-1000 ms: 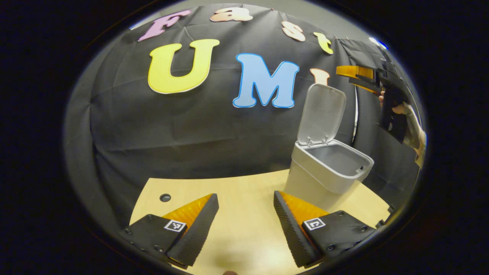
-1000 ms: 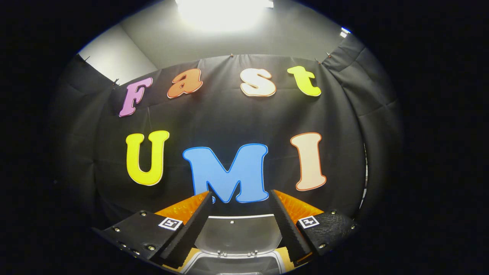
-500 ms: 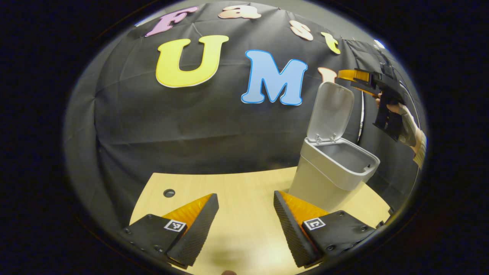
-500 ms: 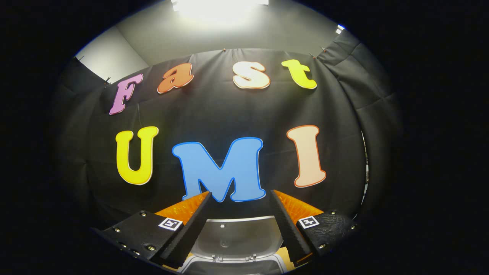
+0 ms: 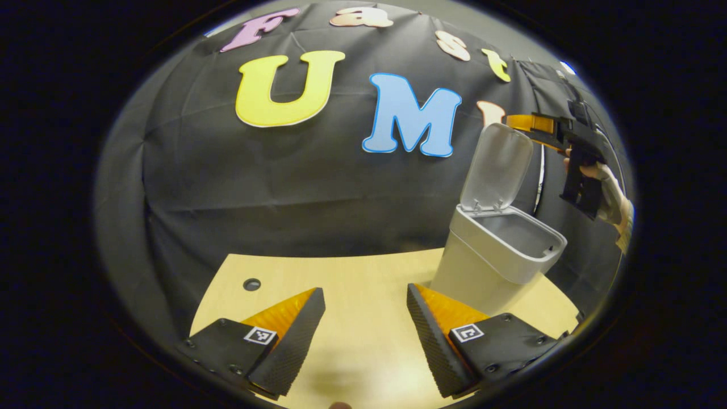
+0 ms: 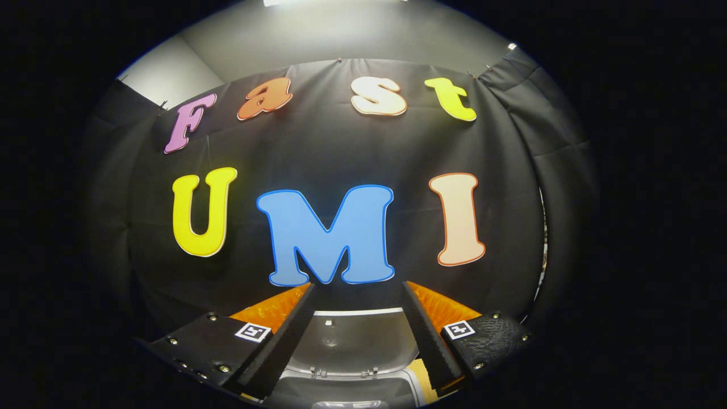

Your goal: Press the lid of the desktop garbage bin to open it, pick up the crumpled paper on the desktop and throw it into the bin, then pick up the pop can on the desktop and drop it into the bin, and finally close the garbage bin lid.

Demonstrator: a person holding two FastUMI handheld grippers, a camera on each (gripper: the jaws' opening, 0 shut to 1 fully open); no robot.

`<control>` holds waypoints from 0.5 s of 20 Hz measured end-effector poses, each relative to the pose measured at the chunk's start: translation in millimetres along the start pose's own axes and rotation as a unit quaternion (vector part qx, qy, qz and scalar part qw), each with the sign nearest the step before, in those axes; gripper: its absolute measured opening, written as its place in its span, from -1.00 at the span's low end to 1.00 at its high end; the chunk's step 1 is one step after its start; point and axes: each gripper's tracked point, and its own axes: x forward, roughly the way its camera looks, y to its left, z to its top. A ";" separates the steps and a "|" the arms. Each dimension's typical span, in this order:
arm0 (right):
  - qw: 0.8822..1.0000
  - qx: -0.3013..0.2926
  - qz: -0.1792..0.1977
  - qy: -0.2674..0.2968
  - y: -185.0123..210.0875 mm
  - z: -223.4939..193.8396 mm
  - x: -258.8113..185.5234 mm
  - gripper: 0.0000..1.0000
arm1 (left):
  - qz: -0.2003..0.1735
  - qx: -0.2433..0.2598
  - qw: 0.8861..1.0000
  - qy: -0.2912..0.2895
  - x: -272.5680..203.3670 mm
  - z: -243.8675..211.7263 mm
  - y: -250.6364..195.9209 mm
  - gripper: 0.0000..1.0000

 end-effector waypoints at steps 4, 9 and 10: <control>1.000 -0.008 0.005 0.015 -0.8 -3.6 -15.1 0.90 | -0.001 0.000 1.000 -0.006 -3.9 3.6 -4.0 0.92; 0.999 -0.012 0.016 0.033 0.3 -9.0 -34.2 0.90 | -0.005 -0.005 1.000 -0.013 -12.7 5.1 -10.5 0.93; 0.999 -0.012 0.017 0.037 -0.2 -11.5 -38.6 0.90 | -0.005 -0.006 1.000 -0.013 -13.8 4.6 -11.4 0.92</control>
